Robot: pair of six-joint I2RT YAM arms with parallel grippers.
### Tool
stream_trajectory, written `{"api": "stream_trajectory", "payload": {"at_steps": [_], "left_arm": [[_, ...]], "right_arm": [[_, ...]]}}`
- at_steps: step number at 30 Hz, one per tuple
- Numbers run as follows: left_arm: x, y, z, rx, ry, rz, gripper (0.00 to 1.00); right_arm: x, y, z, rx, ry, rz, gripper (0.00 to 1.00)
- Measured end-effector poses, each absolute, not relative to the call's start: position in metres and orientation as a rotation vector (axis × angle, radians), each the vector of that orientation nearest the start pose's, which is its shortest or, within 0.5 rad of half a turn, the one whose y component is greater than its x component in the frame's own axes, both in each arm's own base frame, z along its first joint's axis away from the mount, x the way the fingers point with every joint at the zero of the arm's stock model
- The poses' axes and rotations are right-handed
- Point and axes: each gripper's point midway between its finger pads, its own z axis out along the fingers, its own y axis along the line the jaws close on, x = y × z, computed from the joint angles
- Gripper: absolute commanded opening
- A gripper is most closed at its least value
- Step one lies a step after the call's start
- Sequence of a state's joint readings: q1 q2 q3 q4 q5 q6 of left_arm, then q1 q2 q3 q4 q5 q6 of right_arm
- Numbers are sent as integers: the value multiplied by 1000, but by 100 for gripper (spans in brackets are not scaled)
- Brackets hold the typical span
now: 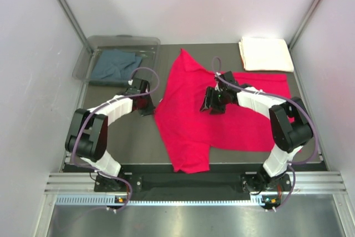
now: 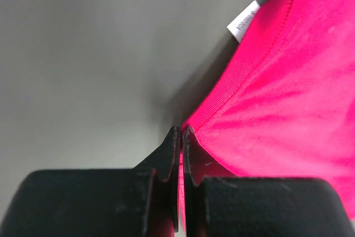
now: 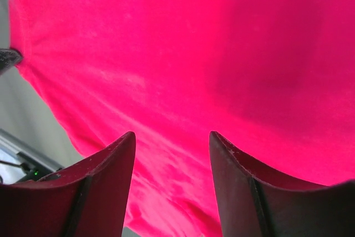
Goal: Fold and stack the t-shirts
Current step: Flatten the tshirt out
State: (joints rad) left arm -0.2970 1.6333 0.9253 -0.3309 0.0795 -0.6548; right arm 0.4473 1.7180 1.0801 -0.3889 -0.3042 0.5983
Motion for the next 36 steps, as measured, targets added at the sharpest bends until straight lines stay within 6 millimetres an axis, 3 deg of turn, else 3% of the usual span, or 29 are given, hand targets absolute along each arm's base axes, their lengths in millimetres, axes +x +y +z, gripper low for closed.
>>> {"api": "stream_trajectory", "payload": {"at_steps": [1,2,3,5,6,7,8,13,17,21,24,29,33,36], "left_arm": [[331,-138,36,-443,2629,-405,0],[330,-135,40,-431,2622,-385,10],[330,-134,42,-421,2619,-376,32],[328,-132,48,-367,2620,-361,56],[328,-133,51,-354,2620,-355,56],[329,-135,56,-326,2614,-349,68],[330,-137,61,-286,2605,-349,70],[363,-174,109,-73,2470,-406,70],[437,-219,135,65,2323,-449,60],[507,-238,114,113,2286,-344,61],[540,-234,86,112,2282,-218,61],[552,-210,47,120,2304,-9,61],[561,-207,40,135,2296,38,61],[564,-210,39,138,2295,20,55]], "right_arm": [[312,235,58,94,2724,751,56],[310,237,57,98,2727,759,56],[308,237,55,103,2733,762,56],[304,236,51,111,2746,759,56],[304,236,50,112,2748,759,56],[303,235,49,111,2750,755,56],[302,234,48,110,2752,753,56],[295,215,38,159,2777,728,55],[295,192,35,237,2790,701,55],[300,182,45,250,2759,697,54],[301,178,50,242,2747,701,54],[301,166,49,246,2757,690,52],[304,155,48,269,2756,678,51],[305,152,48,273,2757,679,50]]}}
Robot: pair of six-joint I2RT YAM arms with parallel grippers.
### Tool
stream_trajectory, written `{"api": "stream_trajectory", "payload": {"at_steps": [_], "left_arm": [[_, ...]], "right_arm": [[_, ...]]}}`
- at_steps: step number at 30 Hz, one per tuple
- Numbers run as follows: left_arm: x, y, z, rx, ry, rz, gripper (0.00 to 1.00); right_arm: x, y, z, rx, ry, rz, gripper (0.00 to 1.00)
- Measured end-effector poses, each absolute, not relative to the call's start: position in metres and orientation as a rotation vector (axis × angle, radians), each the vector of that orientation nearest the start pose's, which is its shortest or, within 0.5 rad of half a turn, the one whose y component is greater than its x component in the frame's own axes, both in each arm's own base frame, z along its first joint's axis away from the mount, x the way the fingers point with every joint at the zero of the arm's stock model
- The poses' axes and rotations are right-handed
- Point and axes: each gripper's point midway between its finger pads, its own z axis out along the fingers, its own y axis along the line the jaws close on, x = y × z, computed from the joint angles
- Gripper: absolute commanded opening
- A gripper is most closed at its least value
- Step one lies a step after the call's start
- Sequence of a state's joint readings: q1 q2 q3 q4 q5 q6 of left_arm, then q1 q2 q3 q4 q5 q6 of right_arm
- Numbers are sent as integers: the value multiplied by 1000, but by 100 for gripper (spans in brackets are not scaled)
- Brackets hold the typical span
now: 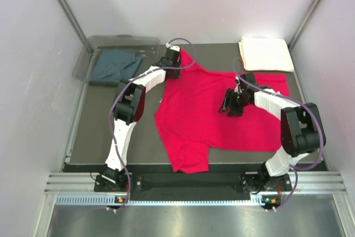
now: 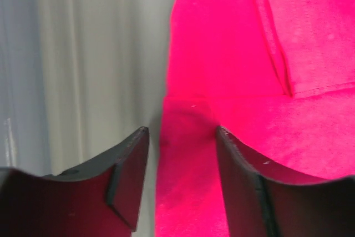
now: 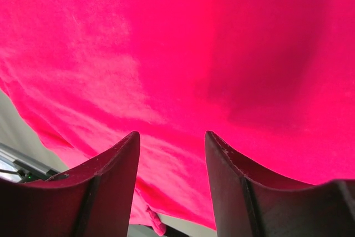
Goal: Fold and stack the t-shirts
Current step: Flatten the tshirt out
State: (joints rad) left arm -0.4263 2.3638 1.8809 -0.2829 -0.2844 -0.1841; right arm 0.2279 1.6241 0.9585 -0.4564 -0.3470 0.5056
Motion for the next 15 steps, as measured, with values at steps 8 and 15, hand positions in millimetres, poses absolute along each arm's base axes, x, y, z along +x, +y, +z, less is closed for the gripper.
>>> {"api": "stream_trajectory", "payload": {"at_steps": [8,15], "left_arm": [[571,-234,38,164,2307,-132,0],[566,-255,53,228,2242,91,0]], "right_arm": [[319,157,50,245,2750,703,49],[321,157,50,225,2749,711,48]]}}
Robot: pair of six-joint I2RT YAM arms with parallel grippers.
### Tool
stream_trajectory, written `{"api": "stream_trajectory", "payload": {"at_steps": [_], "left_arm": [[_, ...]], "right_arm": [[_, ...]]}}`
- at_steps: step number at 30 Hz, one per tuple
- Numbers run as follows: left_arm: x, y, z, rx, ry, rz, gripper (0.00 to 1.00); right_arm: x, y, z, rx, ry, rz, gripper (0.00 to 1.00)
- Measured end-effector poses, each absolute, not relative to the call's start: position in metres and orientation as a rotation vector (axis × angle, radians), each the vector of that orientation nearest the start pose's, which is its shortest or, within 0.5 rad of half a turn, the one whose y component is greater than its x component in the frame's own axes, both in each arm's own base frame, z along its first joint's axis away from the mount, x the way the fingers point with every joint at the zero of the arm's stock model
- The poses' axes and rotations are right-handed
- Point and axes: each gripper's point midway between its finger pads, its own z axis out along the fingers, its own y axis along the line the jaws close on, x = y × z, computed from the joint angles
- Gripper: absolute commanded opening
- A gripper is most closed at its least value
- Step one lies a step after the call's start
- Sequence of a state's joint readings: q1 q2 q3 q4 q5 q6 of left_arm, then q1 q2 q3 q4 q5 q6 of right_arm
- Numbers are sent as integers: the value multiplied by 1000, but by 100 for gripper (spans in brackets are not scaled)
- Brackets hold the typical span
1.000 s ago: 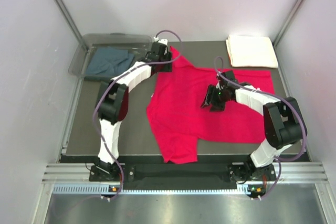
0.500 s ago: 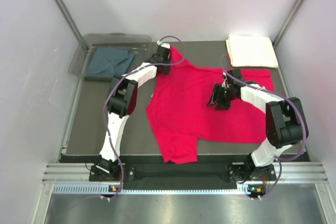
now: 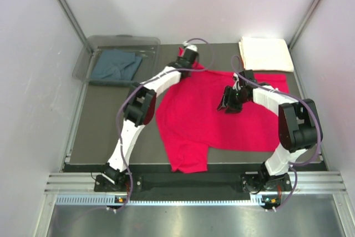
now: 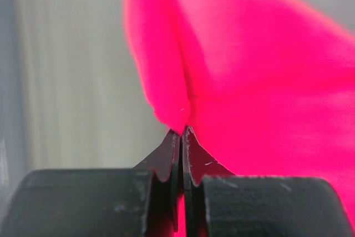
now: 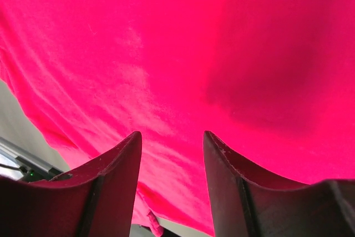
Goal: Fold and stack the t-shirts
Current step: Flatten the tshirt out
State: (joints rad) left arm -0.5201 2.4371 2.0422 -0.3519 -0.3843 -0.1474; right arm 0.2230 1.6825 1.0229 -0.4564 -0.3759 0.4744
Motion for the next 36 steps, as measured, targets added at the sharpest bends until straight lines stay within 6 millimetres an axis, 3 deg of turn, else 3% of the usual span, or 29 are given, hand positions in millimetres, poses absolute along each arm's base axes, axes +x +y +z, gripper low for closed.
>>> {"api": "stream_trajectory", "payload": {"at_steps": [3,4,7,8,9,10,11,14,15,16,21,24,26,29,33,36], "left_arm": [[546,-308,65,327,2195,144,18],[530,-332,68,384,2179,145,31],[478,-391,63,550,2152,129,38],[456,-407,56,617,2154,115,49],[430,-419,46,682,2167,89,54],[412,-419,37,732,2194,82,57],[406,-416,37,743,2189,82,61],[403,-381,50,739,2261,-35,66],[420,-359,65,672,2279,-84,67],[426,-354,69,654,2277,-93,68],[513,-283,119,353,2240,-179,72],[547,-271,134,257,2204,-221,70],[557,-272,129,224,2204,-260,66],[558,-279,105,210,2248,-305,57],[551,-281,69,190,2337,-313,58],[543,-274,54,157,2393,-285,58]], "right_arm": [[322,155,49,236,2747,727,48],[324,153,49,246,2744,734,48],[327,145,47,287,2734,751,48],[328,141,46,303,2732,754,48],[328,136,45,325,2731,756,48],[328,131,43,347,2730,757,47],[327,126,43,366,2736,758,47],[332,117,43,396,2720,751,46],[332,117,43,395,2716,755,45],[332,118,43,393,2716,759,45],[333,120,45,384,2707,780,45],[334,121,46,380,2704,787,46],[334,123,46,373,2705,790,46],[333,123,46,371,2705,791,47],[333,123,46,370,2705,792,47],[334,123,46,370,2704,791,47]]}}
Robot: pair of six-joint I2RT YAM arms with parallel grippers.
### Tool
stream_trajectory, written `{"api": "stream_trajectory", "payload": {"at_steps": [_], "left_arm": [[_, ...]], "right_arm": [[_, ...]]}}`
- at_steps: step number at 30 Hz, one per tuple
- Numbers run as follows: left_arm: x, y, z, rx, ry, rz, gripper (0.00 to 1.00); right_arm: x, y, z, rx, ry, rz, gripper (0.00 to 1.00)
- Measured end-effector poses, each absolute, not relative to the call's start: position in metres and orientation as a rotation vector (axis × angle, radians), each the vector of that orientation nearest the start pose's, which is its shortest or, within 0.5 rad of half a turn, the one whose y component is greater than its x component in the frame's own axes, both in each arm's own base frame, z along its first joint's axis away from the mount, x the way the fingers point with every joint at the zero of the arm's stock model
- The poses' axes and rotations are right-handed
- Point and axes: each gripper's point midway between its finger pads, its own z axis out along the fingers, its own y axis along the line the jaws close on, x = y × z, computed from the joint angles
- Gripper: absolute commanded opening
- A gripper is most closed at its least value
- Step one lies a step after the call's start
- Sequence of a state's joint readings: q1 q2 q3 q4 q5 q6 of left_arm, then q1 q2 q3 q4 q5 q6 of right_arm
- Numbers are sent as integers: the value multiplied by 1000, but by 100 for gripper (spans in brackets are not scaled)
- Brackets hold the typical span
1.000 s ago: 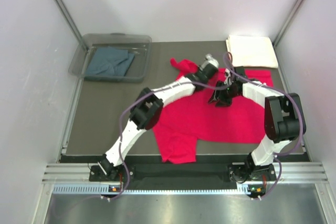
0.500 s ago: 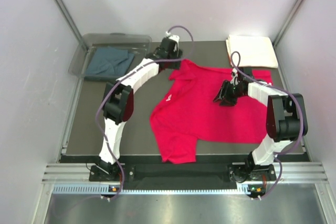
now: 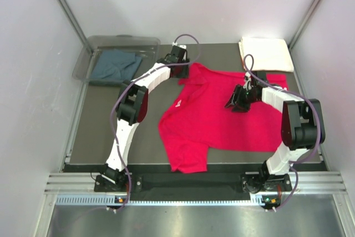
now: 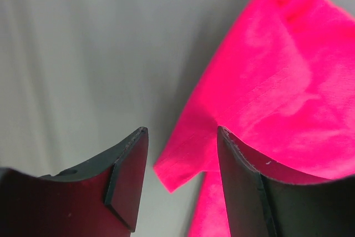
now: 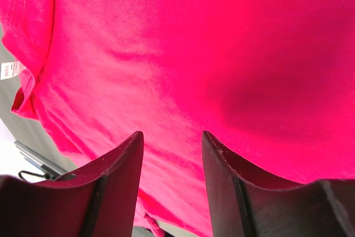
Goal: Fold and stack the t-shirts
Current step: Flatten the tshirt out
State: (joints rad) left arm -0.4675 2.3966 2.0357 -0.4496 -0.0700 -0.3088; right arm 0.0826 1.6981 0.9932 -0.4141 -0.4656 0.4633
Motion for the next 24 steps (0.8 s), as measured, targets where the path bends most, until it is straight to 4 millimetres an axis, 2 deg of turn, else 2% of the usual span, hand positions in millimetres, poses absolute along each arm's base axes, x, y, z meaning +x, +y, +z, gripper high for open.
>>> {"api": "stream_trajectory", "payload": {"at_steps": [5,9,10,13,17,24], "left_arm": [[530,-262,37,115,2432,-232,60],[525,-258,35,101,2443,-221,55],[525,-258,35,100,2443,-221,48],[524,-259,34,95,2443,-230,36],[523,-263,35,85,2447,-261,0],[531,-261,39,150,2398,-208,0]], "right_arm": [[334,124,46,369,2703,792,47],[334,124,44,371,2708,796,47],[334,124,44,371,2709,796,47],[334,124,43,372,2710,796,47],[334,124,42,373,2711,796,47],[335,124,41,379,2709,790,45]]}}
